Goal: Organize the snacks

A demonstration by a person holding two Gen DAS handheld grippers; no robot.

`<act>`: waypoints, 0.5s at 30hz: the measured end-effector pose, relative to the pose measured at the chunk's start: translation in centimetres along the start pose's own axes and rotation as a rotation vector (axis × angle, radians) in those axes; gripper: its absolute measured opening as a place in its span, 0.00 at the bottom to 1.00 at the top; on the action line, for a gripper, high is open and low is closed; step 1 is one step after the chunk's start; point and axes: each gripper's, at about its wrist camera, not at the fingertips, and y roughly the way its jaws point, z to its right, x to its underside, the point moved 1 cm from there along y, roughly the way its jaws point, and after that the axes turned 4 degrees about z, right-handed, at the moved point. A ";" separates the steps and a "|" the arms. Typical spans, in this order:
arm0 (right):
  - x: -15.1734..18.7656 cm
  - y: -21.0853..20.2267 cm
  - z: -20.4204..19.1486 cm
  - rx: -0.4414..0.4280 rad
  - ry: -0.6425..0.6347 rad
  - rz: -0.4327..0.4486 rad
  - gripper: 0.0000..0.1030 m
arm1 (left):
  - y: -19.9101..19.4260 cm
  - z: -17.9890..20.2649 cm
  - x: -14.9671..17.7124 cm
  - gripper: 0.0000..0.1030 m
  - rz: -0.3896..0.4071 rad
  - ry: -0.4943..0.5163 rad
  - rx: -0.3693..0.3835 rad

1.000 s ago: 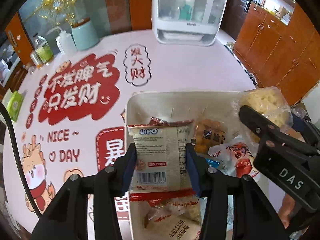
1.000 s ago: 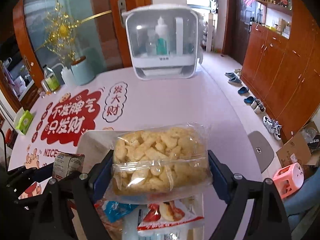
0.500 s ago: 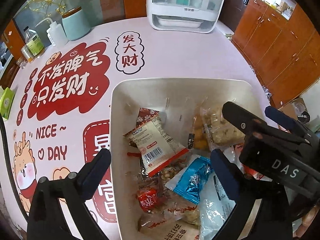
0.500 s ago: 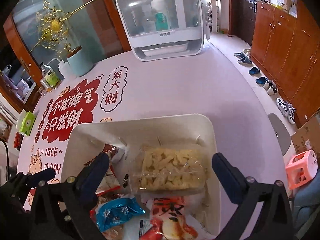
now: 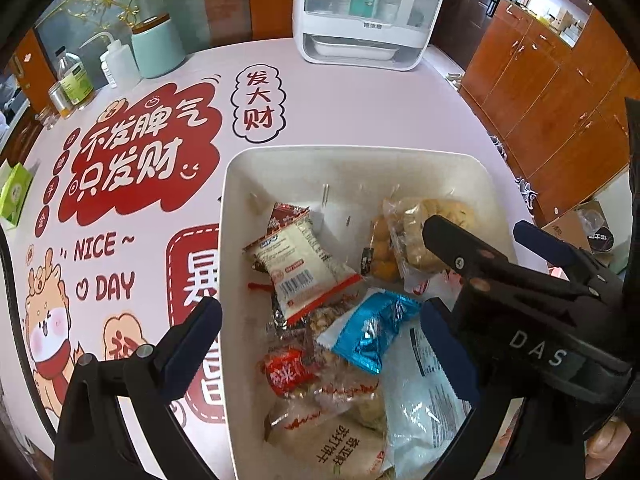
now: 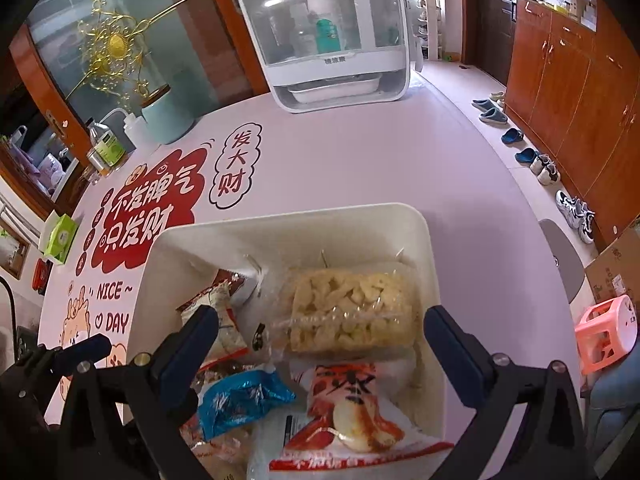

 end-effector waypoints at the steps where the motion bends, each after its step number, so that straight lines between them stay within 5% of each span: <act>1: 0.1 -0.1 -0.1 0.002 -0.005 0.001 1.00 | -0.2 0.0 0.3 0.96 0.001 0.001 -0.006; 15: 3.0 -3.3 -2.4 -0.023 -0.045 0.018 1.00 | -4.5 -2.0 4.1 0.96 0.031 -0.019 -0.041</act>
